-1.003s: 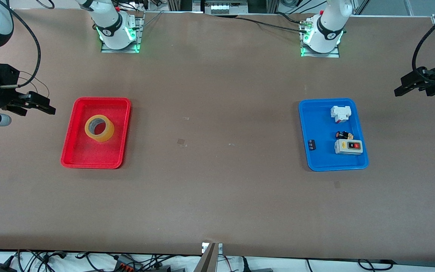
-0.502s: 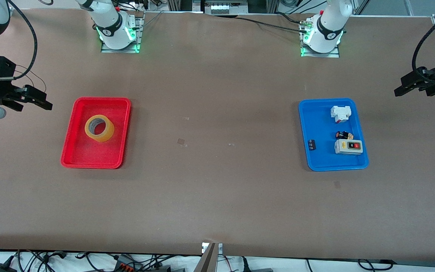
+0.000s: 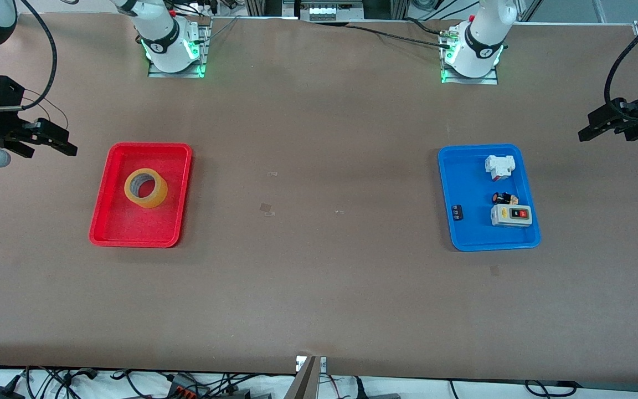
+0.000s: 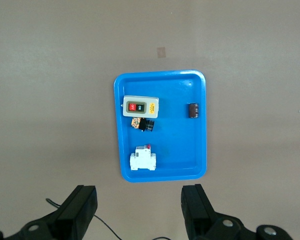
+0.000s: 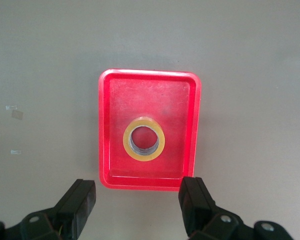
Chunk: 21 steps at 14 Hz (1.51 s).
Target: Place and move tape with both arms
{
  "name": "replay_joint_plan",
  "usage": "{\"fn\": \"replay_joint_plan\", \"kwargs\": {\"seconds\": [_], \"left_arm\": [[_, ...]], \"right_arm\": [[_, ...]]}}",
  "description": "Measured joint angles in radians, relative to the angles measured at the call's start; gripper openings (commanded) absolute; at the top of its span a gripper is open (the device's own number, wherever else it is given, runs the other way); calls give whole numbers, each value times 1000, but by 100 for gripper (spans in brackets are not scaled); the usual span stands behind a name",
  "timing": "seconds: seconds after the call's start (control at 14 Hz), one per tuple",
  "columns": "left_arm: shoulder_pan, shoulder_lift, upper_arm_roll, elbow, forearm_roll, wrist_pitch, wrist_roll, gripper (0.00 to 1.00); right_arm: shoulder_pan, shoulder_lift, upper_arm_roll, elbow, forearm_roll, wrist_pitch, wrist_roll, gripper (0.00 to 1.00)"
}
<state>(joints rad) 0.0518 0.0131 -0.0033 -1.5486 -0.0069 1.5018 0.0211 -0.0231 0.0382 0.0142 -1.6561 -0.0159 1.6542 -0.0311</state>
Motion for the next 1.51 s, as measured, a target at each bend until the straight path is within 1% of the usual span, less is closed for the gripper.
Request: {"fn": "replay_joint_plan", "kwargs": {"seconds": [0.22, 1.51], "left_arm": [[0, 0, 0, 2, 0, 0, 0, 100], [1, 9, 1, 10, 0, 0, 0, 100]], "right_arm": [[0, 2, 0, 0, -16, 0, 0, 100], [-1, -12, -1, 2, -9, -12, 2, 100]]}}
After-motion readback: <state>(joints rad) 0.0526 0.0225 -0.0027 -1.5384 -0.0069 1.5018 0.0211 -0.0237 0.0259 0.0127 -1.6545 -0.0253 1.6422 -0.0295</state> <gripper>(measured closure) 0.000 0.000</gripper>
